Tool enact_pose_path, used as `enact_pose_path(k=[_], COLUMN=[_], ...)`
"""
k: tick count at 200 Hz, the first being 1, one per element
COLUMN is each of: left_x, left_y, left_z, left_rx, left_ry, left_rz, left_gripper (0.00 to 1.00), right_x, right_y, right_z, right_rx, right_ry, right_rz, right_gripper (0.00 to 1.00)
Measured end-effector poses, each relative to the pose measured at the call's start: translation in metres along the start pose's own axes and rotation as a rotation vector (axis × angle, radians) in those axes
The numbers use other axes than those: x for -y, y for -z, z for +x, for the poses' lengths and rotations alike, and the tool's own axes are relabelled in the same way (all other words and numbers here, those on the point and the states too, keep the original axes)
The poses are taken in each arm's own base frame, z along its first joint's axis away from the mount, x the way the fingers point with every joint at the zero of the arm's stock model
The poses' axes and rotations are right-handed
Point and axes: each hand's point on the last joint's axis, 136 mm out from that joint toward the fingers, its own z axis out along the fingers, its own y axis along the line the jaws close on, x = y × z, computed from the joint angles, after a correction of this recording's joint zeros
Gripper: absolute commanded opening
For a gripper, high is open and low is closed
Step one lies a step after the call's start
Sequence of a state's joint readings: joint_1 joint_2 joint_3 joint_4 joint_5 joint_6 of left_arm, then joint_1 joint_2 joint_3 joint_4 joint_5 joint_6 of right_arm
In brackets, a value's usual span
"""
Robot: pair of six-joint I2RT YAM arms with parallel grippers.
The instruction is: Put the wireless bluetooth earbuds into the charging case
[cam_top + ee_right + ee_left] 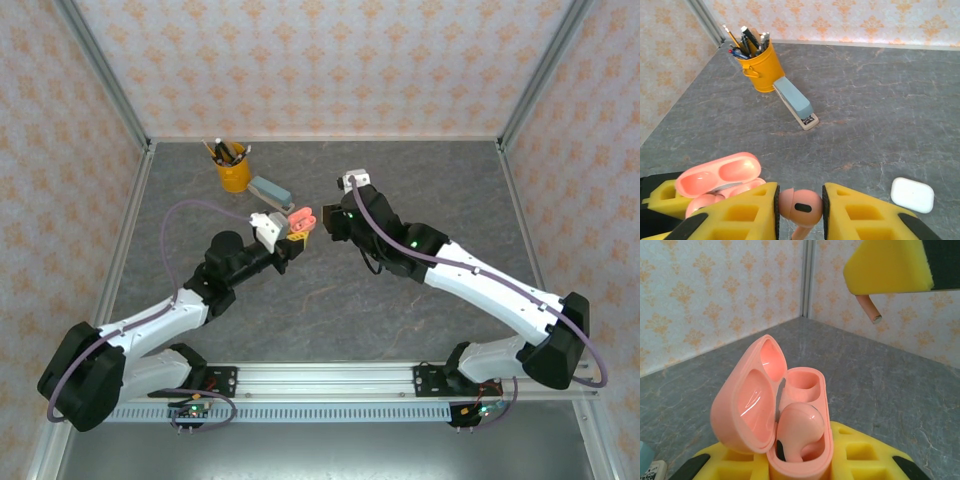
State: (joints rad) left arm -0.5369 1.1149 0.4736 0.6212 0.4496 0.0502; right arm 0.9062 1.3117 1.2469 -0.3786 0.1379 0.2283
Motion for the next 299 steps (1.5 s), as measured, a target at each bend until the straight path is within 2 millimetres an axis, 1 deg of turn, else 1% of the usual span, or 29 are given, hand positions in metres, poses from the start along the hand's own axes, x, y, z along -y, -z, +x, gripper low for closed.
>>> enact_pose_path(k=[57, 82, 112, 160, 247, 299], left_x=[0.010, 0.011, 0.013, 0.016, 0.016, 0.016], left_y=[-0.004, -0.005, -0.006, -0.006, -0.006, -0.007], left_z=[0.000, -0.001, -0.002, -0.006, -0.005, -0.008], left_rx=[-0.019, -0.023, -0.025, -0.023, -0.032, -0.027], left_ry=[0.003, 0.004, 0.005, 0.004, 0.005, 0.003], left_rz=[0.050, 0.056, 0.068, 0.085, 0.087, 0.088], left_gripper=[0.00, 0.00, 0.00, 0.00, 0.00, 0.00], right_x=[-0.019, -0.026, -0.030, -0.032, -0.033, -0.032], right_y=[0.000, -0.001, -0.005, -0.015, -0.017, -0.017], right_z=[-0.007, -0.009, -0.006, 0.001, -0.002, -0.003], right_rx=[0.019, 0.024, 0.015, -0.003, 0.013, 0.018], right_ry=[0.090, 0.126, 0.162, 0.196, 0.206, 0.213], right_rz=[-0.095, -0.127, -0.147, -0.146, -0.147, -0.141], right_gripper=[0.27, 0.27, 0.27, 0.26, 0.26, 0.26])
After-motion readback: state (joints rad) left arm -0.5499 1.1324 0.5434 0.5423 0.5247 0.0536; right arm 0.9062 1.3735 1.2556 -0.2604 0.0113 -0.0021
